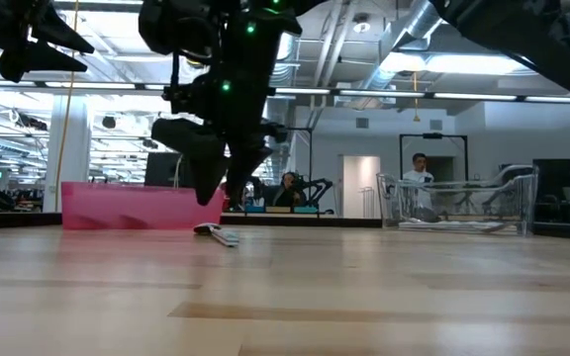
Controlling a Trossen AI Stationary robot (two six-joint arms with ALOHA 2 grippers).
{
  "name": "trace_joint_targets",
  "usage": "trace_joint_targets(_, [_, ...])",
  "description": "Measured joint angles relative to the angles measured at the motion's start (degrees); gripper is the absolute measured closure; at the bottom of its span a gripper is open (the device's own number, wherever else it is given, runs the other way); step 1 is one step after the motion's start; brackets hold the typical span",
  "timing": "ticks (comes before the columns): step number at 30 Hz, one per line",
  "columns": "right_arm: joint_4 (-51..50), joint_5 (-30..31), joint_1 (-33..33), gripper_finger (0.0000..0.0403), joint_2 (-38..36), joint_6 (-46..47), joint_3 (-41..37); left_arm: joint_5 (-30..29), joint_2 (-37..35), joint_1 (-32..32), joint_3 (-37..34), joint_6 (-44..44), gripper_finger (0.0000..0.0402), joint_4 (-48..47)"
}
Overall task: Sort silverware by color (type)
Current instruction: Put the patterned blue spoon into the transparent bin
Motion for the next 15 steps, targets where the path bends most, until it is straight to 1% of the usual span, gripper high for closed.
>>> trace_joint_targets(11, [2.4,0.1,-0.8,0.0133,0.0,2.0,-0.3,0.0,0.0,0.0,0.0,0.0,0.0196,0.0])
trace_joint_targets(15, [4.5,0.0,-0.8,0.0133,0.0,2.0,-2.2,0.0,0.0,0.0,0.0,0.0,0.0196,0.0])
